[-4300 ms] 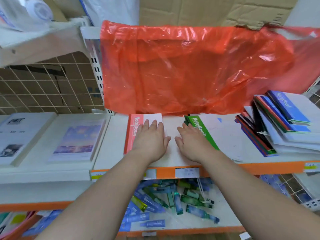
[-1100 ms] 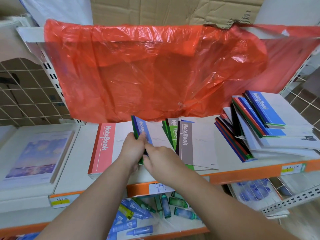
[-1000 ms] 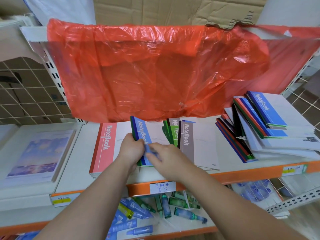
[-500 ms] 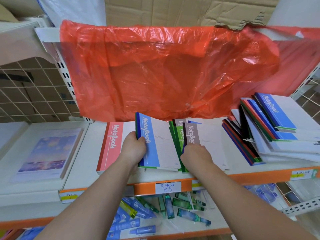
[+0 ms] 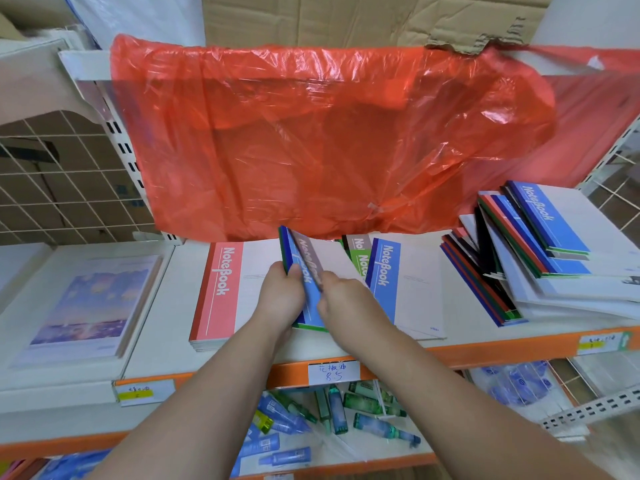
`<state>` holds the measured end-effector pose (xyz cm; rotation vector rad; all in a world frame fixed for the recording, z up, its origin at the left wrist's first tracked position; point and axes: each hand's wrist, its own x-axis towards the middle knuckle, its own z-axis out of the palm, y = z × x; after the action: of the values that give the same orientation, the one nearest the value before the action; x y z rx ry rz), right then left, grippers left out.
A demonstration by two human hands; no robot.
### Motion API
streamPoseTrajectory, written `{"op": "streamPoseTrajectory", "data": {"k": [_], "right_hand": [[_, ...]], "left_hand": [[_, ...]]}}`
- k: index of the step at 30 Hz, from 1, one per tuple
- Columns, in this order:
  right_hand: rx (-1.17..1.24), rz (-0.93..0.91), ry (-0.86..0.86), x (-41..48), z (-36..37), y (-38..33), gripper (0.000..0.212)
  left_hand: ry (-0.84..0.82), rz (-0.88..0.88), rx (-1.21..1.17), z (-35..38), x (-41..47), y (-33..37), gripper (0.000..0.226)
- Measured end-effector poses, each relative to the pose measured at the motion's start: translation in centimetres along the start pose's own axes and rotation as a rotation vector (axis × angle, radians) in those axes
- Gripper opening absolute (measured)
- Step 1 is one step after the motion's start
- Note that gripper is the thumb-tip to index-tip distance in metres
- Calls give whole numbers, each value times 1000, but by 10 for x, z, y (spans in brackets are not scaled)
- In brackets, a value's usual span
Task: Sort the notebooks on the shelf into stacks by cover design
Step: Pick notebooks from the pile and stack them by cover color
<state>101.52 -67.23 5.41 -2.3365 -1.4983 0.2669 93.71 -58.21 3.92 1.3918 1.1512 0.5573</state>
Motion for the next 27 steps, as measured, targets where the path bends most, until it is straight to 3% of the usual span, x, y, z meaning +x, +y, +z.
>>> {"op": "streamPoseTrajectory", "data": {"k": [3,6,9,11,14,23,27], "right_hand": [[211,-106,16,-2,7,-1,28],[348,-31,29,3,2,13,36],[82,192,77,13,5,44,32],[-117,344,-27,17,11,63,33],[-187,489,-160,20,21,75,51],[-180,518,-183,26,24,71,45],[-283,361,-184,21,18,60,56]], "left_hand": [[8,35,6,2,-1,1,23],[33,47,56,-1,1,1,12],[36,55,80,-6,2,2,13],[31,59,91,-8,2,2,14],[39,61,91,-12,2,2,15],[53,53,116,-17,1,0,17],[54,55,123,-15,0,0,21]]}}
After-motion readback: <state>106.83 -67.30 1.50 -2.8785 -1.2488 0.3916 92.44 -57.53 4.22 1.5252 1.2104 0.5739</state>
